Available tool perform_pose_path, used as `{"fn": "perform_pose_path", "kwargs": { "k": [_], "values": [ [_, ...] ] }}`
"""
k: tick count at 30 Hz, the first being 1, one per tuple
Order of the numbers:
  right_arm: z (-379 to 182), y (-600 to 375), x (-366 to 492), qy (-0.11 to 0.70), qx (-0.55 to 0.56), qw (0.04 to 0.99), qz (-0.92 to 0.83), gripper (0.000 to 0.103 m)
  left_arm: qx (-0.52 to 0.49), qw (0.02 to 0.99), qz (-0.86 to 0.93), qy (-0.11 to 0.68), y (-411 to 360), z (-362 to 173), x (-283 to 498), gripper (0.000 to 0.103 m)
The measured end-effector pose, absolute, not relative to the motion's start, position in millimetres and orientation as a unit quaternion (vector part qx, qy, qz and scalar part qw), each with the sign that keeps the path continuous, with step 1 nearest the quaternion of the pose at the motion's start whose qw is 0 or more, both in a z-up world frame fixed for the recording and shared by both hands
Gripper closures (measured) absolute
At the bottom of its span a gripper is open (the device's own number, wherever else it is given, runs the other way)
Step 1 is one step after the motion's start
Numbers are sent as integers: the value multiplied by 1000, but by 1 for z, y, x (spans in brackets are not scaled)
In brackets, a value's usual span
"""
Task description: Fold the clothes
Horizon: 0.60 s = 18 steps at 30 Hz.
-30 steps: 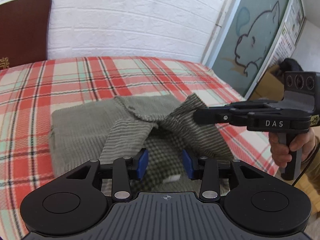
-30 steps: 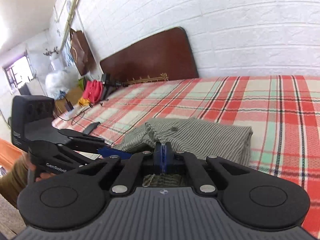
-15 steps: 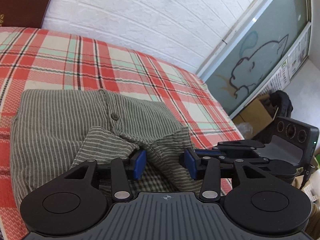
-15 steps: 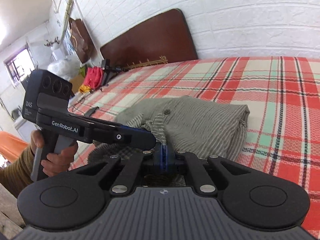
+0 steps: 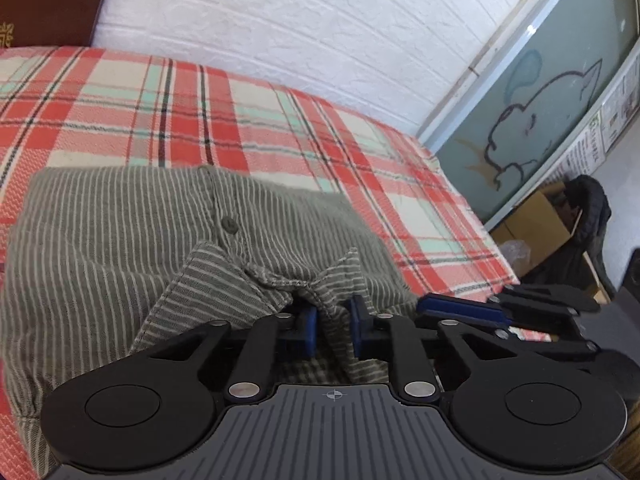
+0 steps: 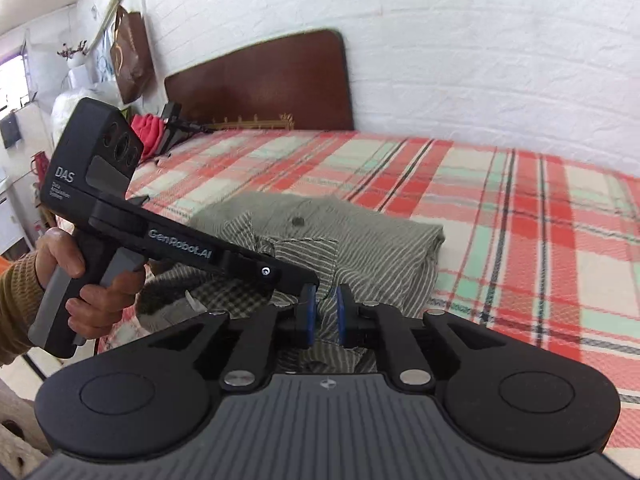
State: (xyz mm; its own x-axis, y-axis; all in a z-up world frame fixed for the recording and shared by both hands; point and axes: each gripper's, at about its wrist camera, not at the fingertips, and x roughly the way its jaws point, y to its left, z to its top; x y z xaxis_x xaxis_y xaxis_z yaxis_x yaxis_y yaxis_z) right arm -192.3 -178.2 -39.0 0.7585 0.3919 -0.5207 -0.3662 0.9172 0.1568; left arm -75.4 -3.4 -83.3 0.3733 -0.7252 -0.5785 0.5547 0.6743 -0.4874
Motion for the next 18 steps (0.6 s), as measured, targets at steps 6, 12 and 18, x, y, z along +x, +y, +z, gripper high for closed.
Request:
{"fn": "perform_pose_path", "kwargs": {
  "k": [6, 12, 18],
  "values": [
    [-18, -136, -235, 229, -65, 950, 204, 83, -125, 823, -380, 404, 1, -52, -73, 90],
    [-28, -117, -229, 234, -122, 948, 176, 84, -155, 812, -379, 417, 3, -43, -65, 89],
    [-39, -103, -220, 242, -167, 945, 145, 83, -148, 818, -376, 409, 9, -41, -67, 80]
  ]
}}
